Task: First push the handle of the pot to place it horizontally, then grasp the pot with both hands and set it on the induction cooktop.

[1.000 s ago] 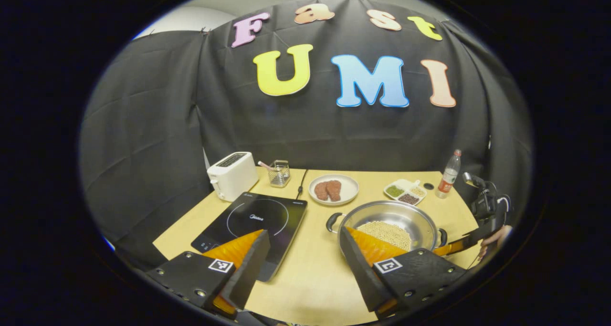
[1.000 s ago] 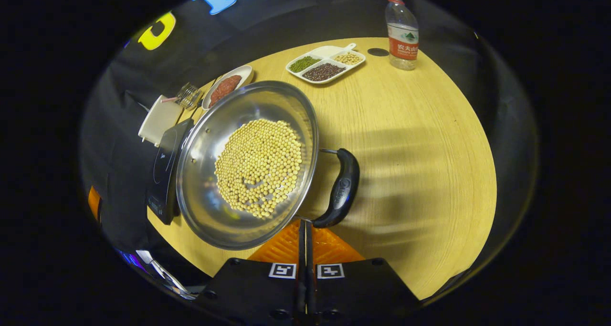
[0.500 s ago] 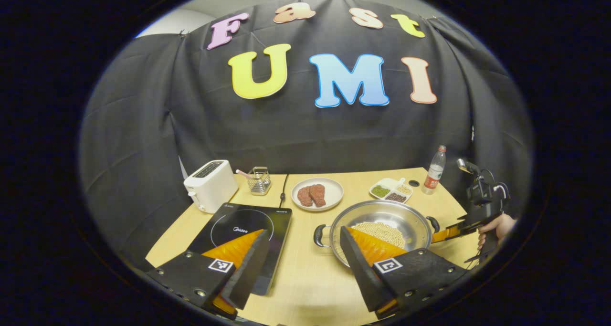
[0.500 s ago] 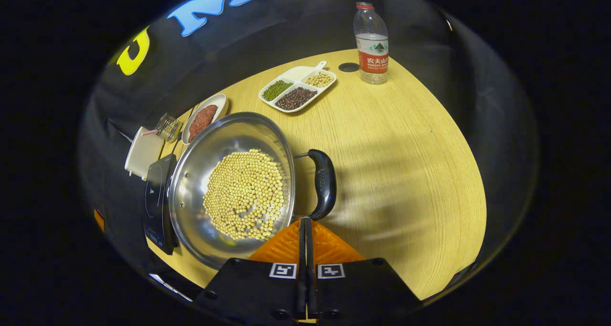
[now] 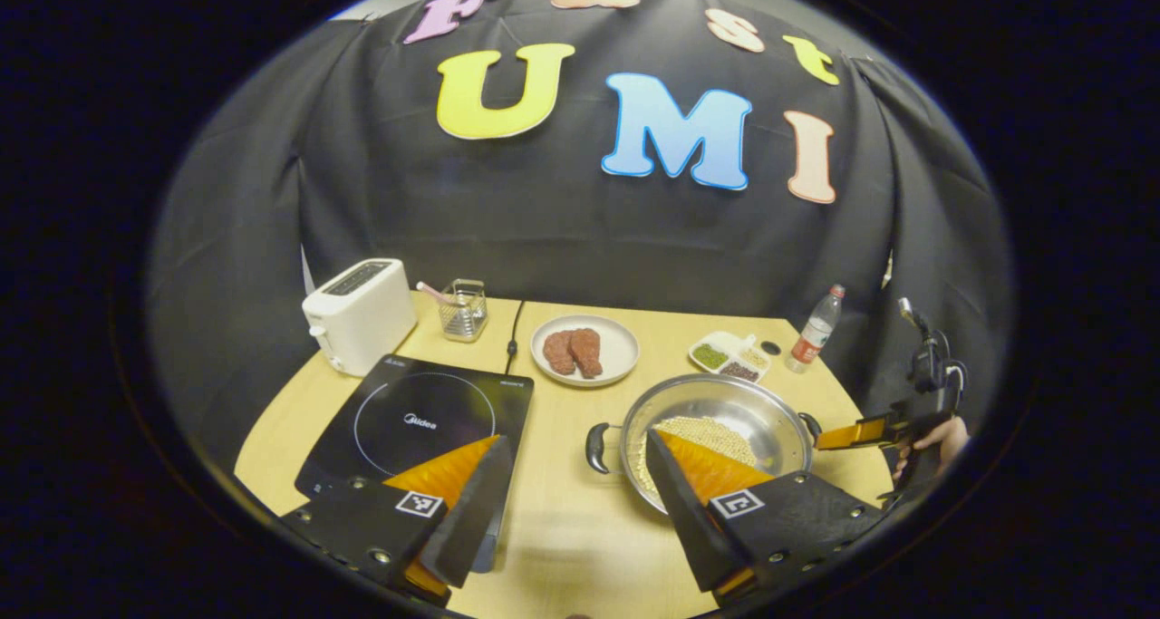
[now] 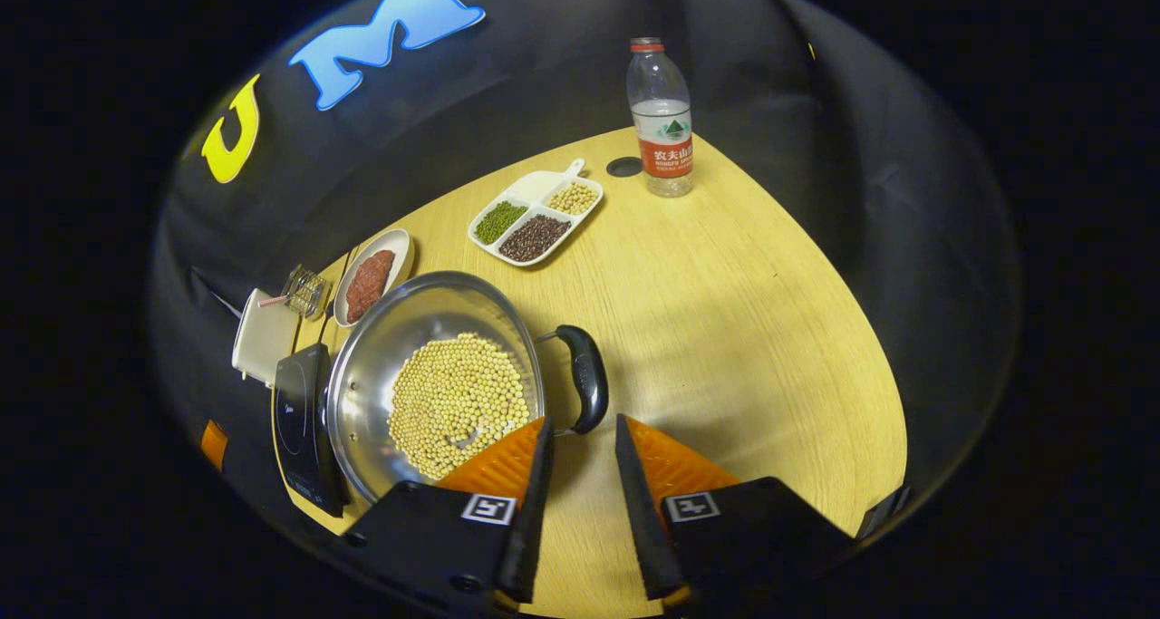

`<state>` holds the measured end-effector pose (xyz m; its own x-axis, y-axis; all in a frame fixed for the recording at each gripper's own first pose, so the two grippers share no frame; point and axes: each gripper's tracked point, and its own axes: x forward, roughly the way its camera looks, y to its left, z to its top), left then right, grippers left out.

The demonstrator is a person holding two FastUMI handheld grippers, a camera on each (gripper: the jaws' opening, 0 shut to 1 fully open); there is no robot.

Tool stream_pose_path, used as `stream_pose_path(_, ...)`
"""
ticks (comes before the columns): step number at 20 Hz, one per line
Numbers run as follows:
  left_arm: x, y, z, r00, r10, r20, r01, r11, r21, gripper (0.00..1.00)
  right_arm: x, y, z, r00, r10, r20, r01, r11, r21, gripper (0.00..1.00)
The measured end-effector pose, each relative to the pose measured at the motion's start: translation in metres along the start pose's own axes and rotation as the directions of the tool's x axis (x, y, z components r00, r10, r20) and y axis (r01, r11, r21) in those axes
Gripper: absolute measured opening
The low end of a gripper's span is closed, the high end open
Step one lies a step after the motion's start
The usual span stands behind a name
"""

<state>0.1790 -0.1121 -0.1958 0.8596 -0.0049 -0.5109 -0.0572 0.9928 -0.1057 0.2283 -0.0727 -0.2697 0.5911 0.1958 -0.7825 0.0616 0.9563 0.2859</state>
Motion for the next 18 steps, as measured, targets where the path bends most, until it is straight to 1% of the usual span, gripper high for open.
stream_pose_path(1, 0.009, 0.002, 0.000, 1.000, -0.014, -0.019, 0.014, 1.000, -0.020, 0.91, -0.002, 0.003, 0.005, 1.000, 0.011, 0.015, -0.011, 1.000, 0.005, 0.43)
stream_pose_path(2, 0.020, 0.003, -0.004, 0.999, -0.030, -0.039, 0.029, 0.999, -0.041, 0.89, -0.004, 0.004, 0.012, 0.999, 0.016, 0.029, -0.016, 1.000, 0.002, 0.64)
stream_pose_path(3, 0.032, 0.001, -0.007, 0.997, -0.054, -0.062, 0.050, 0.997, -0.062, 0.89, -0.003, 0.003, 0.017, 0.999, 0.012, 0.039, -0.011, 1.000, -0.011, 0.84)
stream_pose_path(4, 0.045, -0.003, -0.012, 0.993, -0.081, -0.088, 0.073, 0.994, -0.085, 0.89, -0.001, 0.002, 0.022, 0.999, 0.009, 0.045, -0.008, 1.000, -0.027, 0.99)
stream_pose_path(6, 0.069, -0.009, -0.024, 0.983, -0.120, -0.137, 0.104, 0.987, -0.122, 0.91, 0.008, 0.004, 0.028, 0.999, 0.017, 0.040, -0.015, 0.999, -0.044, 0.98)
stream_pose_path(8, 0.094, -0.017, -0.038, 0.969, -0.164, -0.188, 0.134, 0.978, -0.162, 0.91, 0.018, 0.009, 0.033, 0.999, 0.027, 0.032, -0.026, 0.999, -0.042, 0.98)
stream_pose_path(9, 0.105, -0.022, -0.045, 0.959, -0.183, -0.215, 0.146, 0.973, -0.178, 0.89, 0.024, 0.010, 0.034, 0.999, 0.030, 0.025, -0.029, 0.999, -0.039, 0.98)
stream_pose_path(10, 0.116, -0.023, -0.053, 0.951, -0.197, -0.239, 0.155, 0.971, -0.182, 0.91, 0.030, 0.012, 0.033, 0.999, 0.036, 0.013, -0.035, 0.999, -0.039, 0.98)
stream_pose_path(11, 0.128, -0.022, -0.059, 0.947, -0.198, -0.253, 0.157, 0.972, -0.173, 0.89, 0.038, 0.011, 0.030, 0.999, 0.035, -0.001, -0.035, 0.998, -0.044, 0.98)
stream_pose_path(12, 0.138, -0.022, -0.067, 0.943, -0.192, -0.272, 0.153, 0.976, -0.156, 0.92, 0.045, 0.011, 0.029, 1.000, 0.030, -0.009, -0.030, 0.998, -0.054, 0.98)
stream_pose_path(13, 0.149, -0.020, -0.076, 0.937, -0.183, -0.297, 0.146, 0.979, -0.142, 0.92, 0.051, 0.011, 0.027, 0.999, 0.028, -0.018, -0.029, 0.997, -0.067, 0.98)
stream_pose_path(14, 0.158, -0.020, -0.085, 0.929, -0.188, -0.320, 0.149, 0.979, -0.142, 0.89, 0.056, 0.012, 0.024, 0.999, 0.032, -0.027, -0.034, 0.996, -0.079, 0.92)
stream_pose_path(15, 0.166, -0.022, -0.092, 0.921, -0.196, -0.337, 0.154, 0.977, -0.149, 0.89, 0.061, 0.013, 0.022, 0.999, 0.034, -0.035, -0.037, 0.995, -0.093, 0.98)
stream_pose_path(16, 0.171, -0.024, -0.099, 0.914, -0.204, -0.351, 0.157, 0.975, -0.159, 0.92, 0.065, 0.012, 0.020, 0.999, 0.031, -0.042, -0.035, 0.994, -0.108, 0.98)
stream_pose_path(17, 0.177, -0.025, -0.103, 0.906, -0.212, -0.365, 0.160, 0.973, -0.168, 0.92, 0.071, 0.011, 0.017, 0.998, 0.028, -0.049, -0.034, 0.992, -0.121, 0.93)
stream_pose_path(18, 0.181, -0.026, -0.109, 0.900, -0.217, -0.377, 0.161, 0.971, -0.174, 0.92, 0.076, 0.011, 0.016, 0.998, 0.026, -0.057, -0.034, 0.991, -0.127, 0.93)
